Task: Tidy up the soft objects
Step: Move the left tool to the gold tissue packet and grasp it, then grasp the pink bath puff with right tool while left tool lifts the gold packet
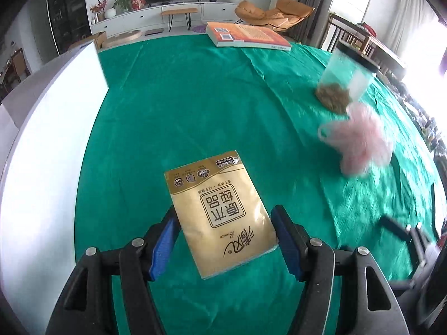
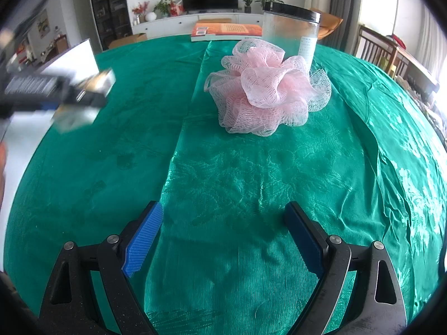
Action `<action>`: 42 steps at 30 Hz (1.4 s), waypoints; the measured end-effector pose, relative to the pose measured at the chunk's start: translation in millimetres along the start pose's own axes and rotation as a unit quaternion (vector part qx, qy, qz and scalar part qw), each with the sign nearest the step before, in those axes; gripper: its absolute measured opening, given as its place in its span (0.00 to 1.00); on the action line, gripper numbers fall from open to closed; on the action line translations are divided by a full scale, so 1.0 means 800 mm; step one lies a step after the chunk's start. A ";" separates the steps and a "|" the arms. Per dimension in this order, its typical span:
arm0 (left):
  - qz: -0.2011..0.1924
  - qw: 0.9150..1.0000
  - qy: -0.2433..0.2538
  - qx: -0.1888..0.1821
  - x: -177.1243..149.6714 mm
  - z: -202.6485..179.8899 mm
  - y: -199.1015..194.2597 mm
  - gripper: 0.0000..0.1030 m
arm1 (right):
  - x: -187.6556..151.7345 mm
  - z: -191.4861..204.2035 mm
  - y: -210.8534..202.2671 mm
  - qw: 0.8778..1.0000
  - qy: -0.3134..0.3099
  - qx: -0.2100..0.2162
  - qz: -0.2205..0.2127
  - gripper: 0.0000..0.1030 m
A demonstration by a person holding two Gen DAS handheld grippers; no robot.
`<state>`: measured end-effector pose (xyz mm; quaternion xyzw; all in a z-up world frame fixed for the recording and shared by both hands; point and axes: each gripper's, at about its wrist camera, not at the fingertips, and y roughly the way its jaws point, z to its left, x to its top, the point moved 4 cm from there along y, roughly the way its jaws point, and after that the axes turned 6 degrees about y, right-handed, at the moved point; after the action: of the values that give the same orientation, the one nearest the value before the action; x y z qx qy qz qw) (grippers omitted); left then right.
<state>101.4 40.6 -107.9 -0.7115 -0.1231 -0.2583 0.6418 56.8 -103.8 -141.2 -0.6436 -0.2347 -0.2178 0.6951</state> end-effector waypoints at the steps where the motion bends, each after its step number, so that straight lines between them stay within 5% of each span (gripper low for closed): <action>1: -0.001 1.000 0.000 0.008 -0.009 0.002 0.004 0.67 | 0.000 0.000 0.000 1.000 0.000 0.000 0.000 0.88; 3: 0.007 1.000 0.002 0.029 -0.017 0.006 0.023 0.74 | 0.000 0.000 0.000 1.000 0.000 0.000 0.000 0.88; 5: -0.010 0.998 0.021 0.065 -0.018 0.005 0.029 0.96 | 0.000 0.000 0.000 1.000 0.000 0.000 0.000 0.88; 6: -0.022 0.997 0.023 0.075 -0.019 0.005 0.030 1.00 | 0.000 0.000 0.000 1.000 0.000 0.000 0.000 0.88; 9: -0.037 0.998 0.005 0.052 -0.018 0.013 0.036 1.00 | 0.000 0.000 0.000 1.000 0.000 0.000 0.000 0.88; 42: -0.037 0.998 0.004 0.054 -0.016 0.012 0.039 1.00 | 0.000 0.000 0.000 1.000 0.001 0.000 0.000 0.89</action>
<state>108.5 47.4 -141.2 -0.6694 -0.1603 -0.2777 0.6702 56.9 -103.8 -141.2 -0.6436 -0.2344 -0.2184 0.6951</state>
